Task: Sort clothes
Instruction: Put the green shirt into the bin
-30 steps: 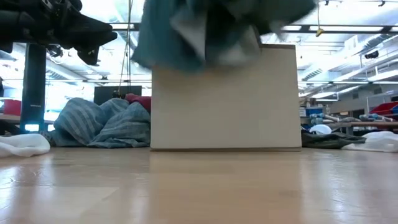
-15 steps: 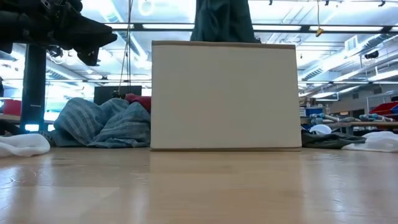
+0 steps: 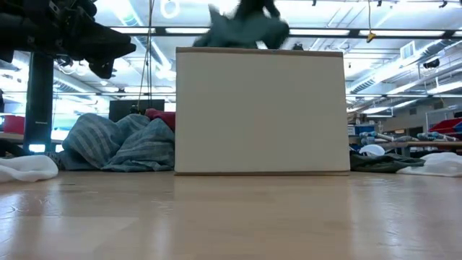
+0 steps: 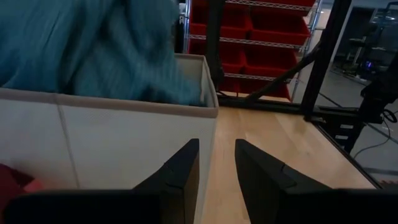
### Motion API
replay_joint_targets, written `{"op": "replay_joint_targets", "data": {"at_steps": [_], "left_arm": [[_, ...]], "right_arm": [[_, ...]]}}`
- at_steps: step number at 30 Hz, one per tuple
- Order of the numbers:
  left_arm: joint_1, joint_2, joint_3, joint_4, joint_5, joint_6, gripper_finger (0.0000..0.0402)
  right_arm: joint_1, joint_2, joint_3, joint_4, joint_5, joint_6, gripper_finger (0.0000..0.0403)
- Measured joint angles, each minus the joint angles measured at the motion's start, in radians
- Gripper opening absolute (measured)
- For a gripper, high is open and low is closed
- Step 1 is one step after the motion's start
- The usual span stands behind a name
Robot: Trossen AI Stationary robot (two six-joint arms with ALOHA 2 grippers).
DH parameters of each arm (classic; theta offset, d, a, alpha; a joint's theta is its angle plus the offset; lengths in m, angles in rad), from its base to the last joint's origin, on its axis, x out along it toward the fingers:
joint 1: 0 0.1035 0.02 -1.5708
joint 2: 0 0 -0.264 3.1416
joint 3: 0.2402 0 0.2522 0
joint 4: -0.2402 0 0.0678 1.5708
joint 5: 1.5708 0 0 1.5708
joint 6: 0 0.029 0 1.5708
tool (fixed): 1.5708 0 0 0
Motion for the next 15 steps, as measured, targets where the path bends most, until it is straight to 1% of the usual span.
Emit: {"op": "replay_joint_targets", "data": {"at_steps": [2,4,8,11,15], "left_arm": [[0.0,0.0,0.0,-0.002,-0.001,0.0,0.0108],[0.0,0.0,0.0,-0.003,-0.001,0.0,0.0108],[0.0,0.0,0.0,0.002,-0.002,0.0,0.0108],[0.0,0.0,0.0,0.002,-0.002,0.0,0.0108],[0.0,0.0,0.0,0.0,-0.002,-0.004,0.0108]], "right_arm": [[-0.015,0.042,0.0,-0.08,0.002,0.045,0.0007],[-0.025,0.089,-0.001,-0.121,-0.003,0.064,0.0007],[-0.03,0.193,-0.001,-0.087,-0.092,0.05,0.0024],[-0.032,0.271,-0.001,-0.026,-0.117,0.033,0.0056],[-0.051,0.372,0.0,0.004,-0.121,0.052,0.0113]]}}
